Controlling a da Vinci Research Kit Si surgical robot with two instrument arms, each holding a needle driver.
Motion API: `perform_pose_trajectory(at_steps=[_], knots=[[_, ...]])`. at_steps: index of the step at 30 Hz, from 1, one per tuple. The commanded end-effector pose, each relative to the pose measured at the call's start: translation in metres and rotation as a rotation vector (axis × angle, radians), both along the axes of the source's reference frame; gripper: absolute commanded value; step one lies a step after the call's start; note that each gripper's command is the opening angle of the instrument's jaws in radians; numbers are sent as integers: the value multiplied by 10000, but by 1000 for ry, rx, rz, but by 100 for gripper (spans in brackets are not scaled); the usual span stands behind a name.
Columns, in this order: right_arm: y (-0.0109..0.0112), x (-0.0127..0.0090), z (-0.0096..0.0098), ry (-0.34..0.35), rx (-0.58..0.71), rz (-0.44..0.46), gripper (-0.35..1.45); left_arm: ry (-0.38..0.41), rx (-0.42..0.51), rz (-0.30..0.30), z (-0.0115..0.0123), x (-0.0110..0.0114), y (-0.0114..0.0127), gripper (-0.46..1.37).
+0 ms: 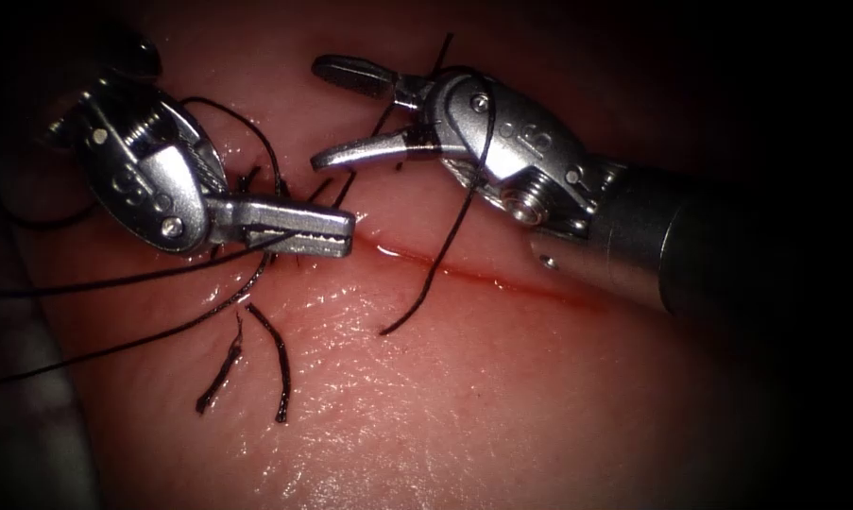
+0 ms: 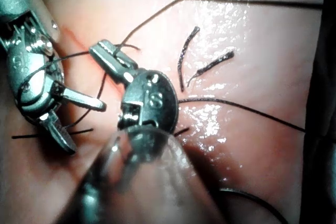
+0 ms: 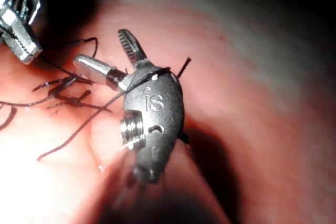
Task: Wound Closure
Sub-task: Wrap the suture twice counter-clockwise around the right gripper
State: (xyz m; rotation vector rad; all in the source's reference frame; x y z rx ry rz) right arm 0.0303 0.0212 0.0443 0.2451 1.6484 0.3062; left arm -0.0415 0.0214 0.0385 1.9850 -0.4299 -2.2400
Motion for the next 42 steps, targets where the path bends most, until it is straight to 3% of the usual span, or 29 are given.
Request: perform_pose_trajectory(at_steps=[1,6,10,18,33,42], knots=[[-2,0,-1,-14,-4,-10,107,2,3,8,-1,0,1,-35],[-11,1,-3,-34,-11,-33,125,1,13,10,-5,-1,13,-35],[-19,4,-5,-49,-18,-74,126,2,16,13,-8,-2,23,-35],[-32,9,-7,12,0,-128,126,-2,24,20,-5,-4,46,-35],[-53,4,-6,116,23,-187,124,-27,38,40,36,-5,78,-35],[-57,-13,-13,228,48,-152,122,-31,48,32,68,2,73,-35]])
